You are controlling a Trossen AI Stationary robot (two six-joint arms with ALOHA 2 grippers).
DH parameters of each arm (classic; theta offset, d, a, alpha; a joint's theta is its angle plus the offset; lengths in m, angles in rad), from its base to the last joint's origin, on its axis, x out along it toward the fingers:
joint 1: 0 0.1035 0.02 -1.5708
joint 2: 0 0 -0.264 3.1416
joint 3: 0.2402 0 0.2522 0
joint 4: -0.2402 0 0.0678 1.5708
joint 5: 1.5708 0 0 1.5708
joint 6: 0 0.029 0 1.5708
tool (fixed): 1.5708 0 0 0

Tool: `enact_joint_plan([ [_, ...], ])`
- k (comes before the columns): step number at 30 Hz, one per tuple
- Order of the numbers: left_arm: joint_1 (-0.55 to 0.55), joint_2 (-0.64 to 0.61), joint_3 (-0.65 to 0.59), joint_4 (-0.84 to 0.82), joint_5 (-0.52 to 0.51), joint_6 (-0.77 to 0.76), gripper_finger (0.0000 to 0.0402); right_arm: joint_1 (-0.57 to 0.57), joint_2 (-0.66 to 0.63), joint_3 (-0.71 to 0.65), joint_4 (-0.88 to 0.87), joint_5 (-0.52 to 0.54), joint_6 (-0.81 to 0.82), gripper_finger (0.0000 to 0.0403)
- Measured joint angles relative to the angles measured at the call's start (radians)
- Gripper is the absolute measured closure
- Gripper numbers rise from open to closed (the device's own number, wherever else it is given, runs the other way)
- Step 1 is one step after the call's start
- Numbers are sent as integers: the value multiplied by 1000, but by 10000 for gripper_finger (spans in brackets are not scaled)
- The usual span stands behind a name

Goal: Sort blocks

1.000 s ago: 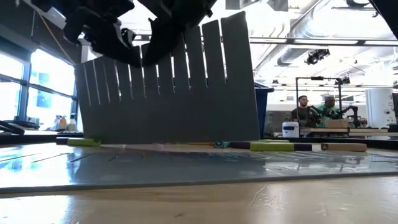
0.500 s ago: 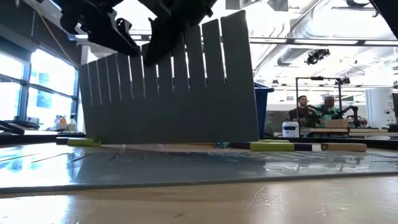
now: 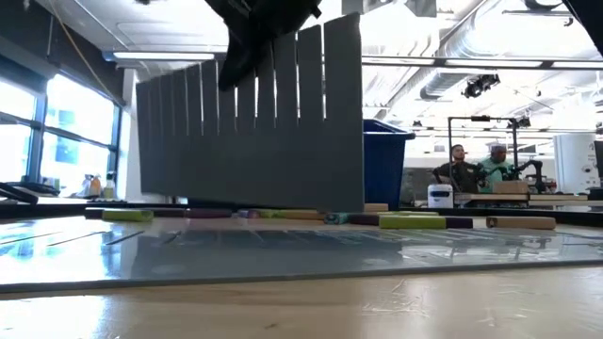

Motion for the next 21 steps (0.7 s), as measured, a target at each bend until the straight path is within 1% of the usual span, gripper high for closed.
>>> enact_joint_plan([
  [4, -20, -101, 0, 1, 11, -27, 254, 2, -14, 0, 36, 50, 9, 403],
  [7, -32, -153, 0, -2, 33, -52, 254, 0, -37, 0, 53, 111, 24, 403],
  [14, -53, -216, 0, 0, 51, -53, 254, -10, -123, 0, 92, 350, 13, 403],
  [18, -55, -212, 0, -2, 121, -69, 254, -44, -153, 0, 226, 463, -101, 403],
  [19, -55, -210, -4, 0, 134, -76, 254, -56, -154, 0, 284, 483, -146, 403],
  [21, -55, -207, -18, -2, 137, -88, 254, -87, -156, 0, 387, 490, -233, 403],
])
